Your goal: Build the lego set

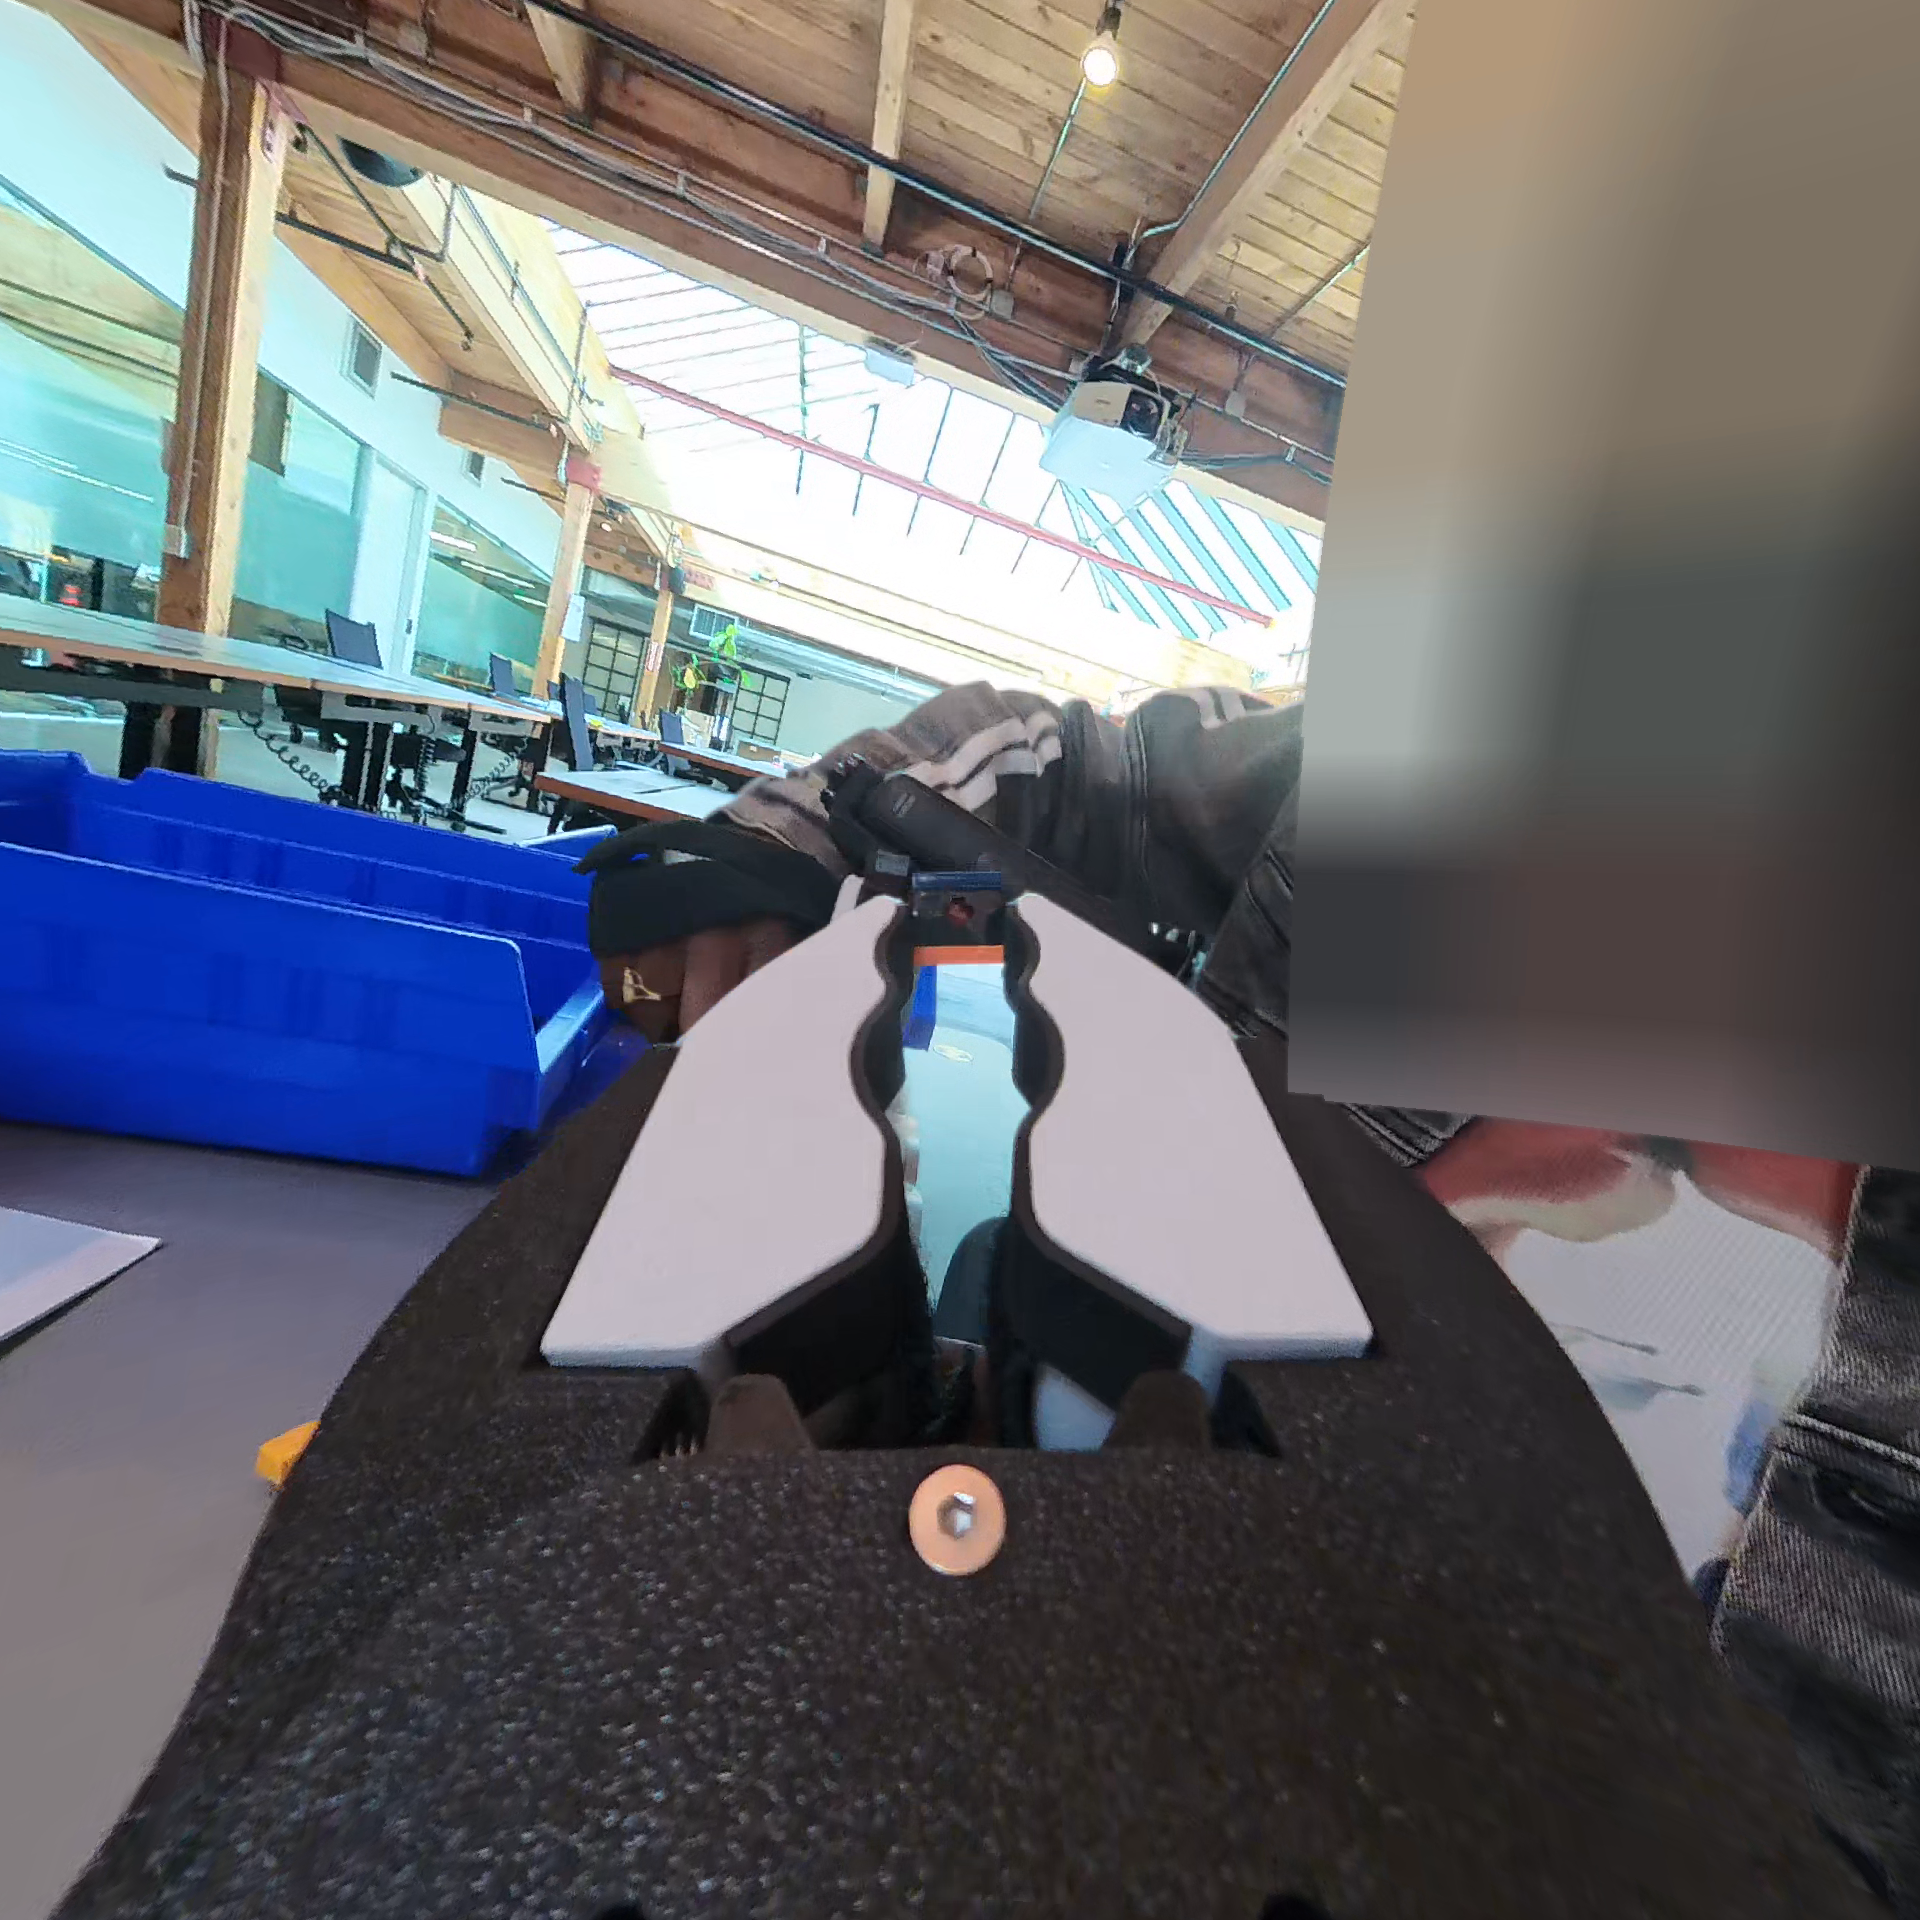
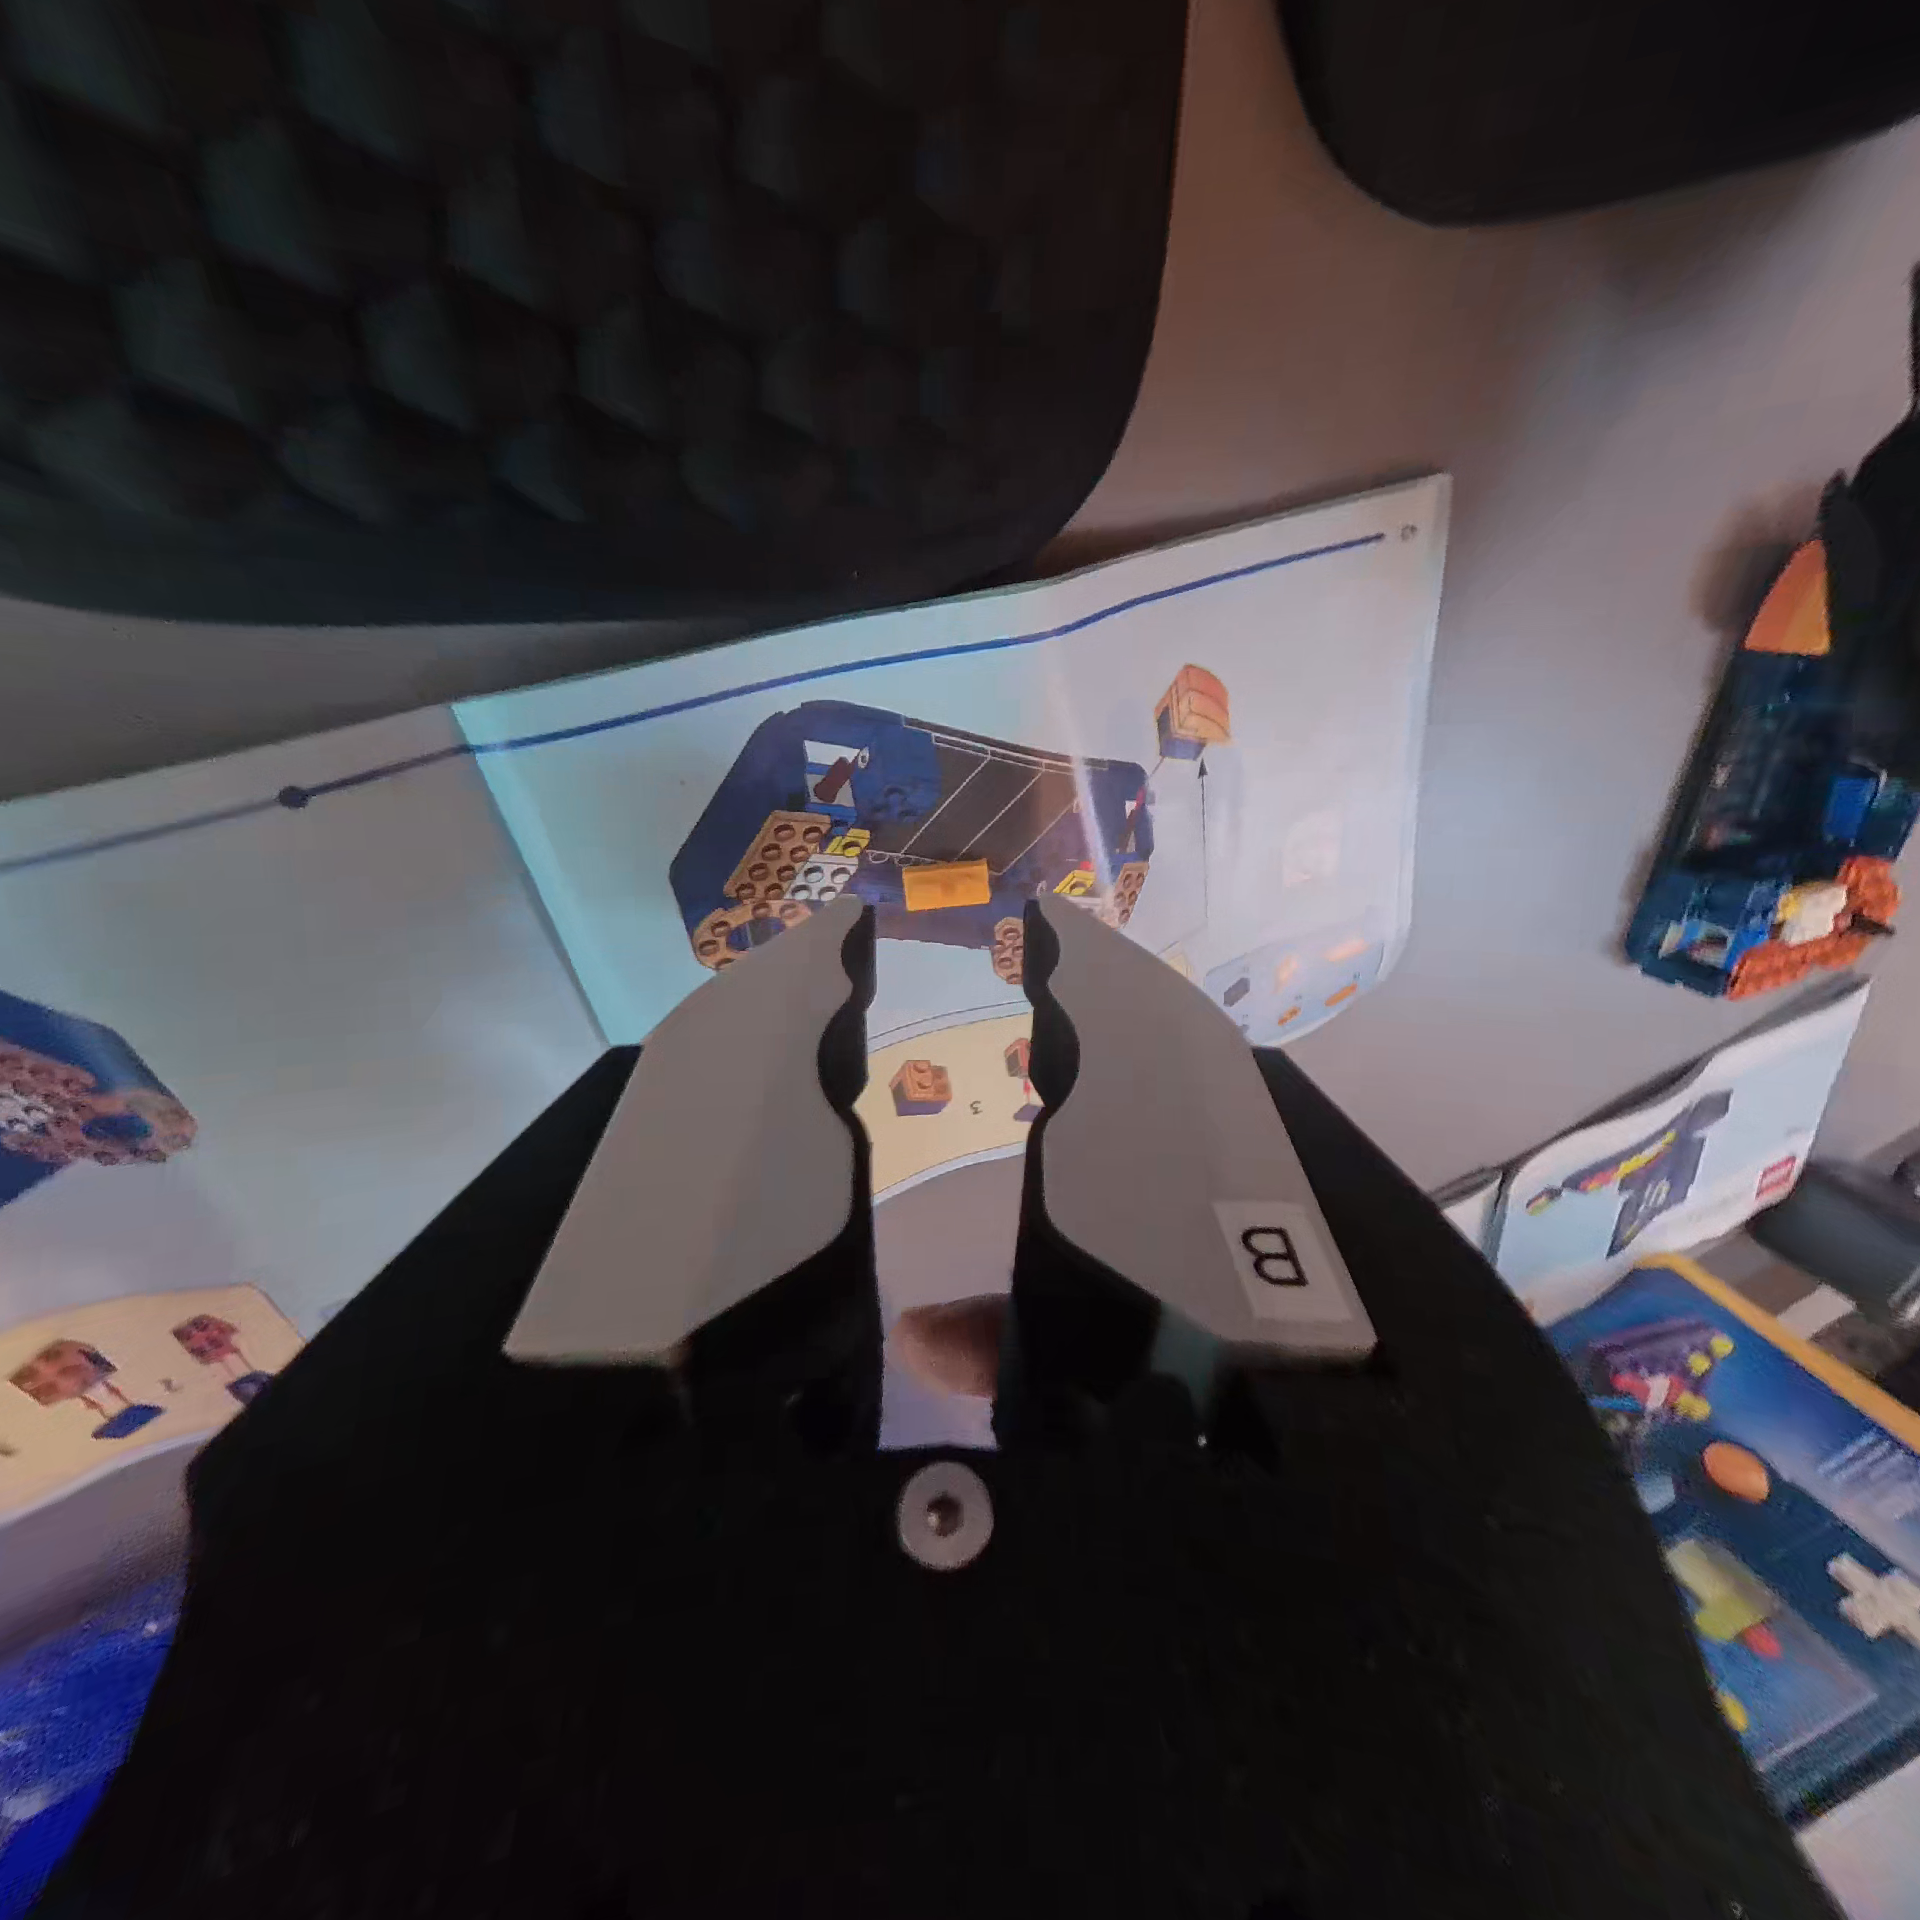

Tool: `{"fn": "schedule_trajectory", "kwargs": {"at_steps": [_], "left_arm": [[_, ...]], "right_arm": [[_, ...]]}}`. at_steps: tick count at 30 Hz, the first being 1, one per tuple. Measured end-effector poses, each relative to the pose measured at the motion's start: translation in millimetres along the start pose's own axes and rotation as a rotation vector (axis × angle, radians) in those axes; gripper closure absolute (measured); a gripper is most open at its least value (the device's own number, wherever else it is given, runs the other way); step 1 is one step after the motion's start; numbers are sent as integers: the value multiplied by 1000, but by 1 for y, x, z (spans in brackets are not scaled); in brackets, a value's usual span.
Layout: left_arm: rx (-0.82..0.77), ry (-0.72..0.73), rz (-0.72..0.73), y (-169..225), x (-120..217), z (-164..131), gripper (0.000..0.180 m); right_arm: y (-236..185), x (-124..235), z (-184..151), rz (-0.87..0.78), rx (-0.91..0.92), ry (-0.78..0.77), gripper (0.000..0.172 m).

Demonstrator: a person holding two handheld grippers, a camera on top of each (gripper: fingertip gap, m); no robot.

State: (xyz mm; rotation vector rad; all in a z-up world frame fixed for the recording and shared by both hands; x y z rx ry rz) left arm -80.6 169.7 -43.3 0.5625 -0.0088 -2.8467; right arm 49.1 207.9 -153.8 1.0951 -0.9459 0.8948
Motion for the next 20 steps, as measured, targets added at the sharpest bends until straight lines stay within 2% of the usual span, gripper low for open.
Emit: {"fn": "schedule_trajectory", "kwargs": {"at_steps": [6, 8, 13, 15, 17, 20], "left_arm": [[19, -31, -14, 0, -2, -7, 165], [16, -42, -19, 0, -3, -9, 165], [37, -21, -10, -2, -2, -9, 165], [46, 5, -19, -1, -2, -6, 165], [57, 52, -36, 1, -1, -1, 165], [134, 210, -73, 3, 3, 13, 165]], "right_arm": [[1, -13, -3, 98, 70, 12, 147], [1, -19, -4, 105, 58, 19, 156], [8, -9, 0, 82, -176, 92, 156], [17, 3, -1, 6, -327, 112, 156], [34, 25, 3, -144, -489, 181, 156], [58, 75, 20, -390, -698, 386, 157]]}}
Point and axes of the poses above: each gripper's, where its closed fingertips meet, x back along the fingers, z out of its top, y = z × x across the jaws, the point moved 4 cm from there along x, back along the fingers, and after that the axes turned 14 degrees about -x, right-handed, at the moved point
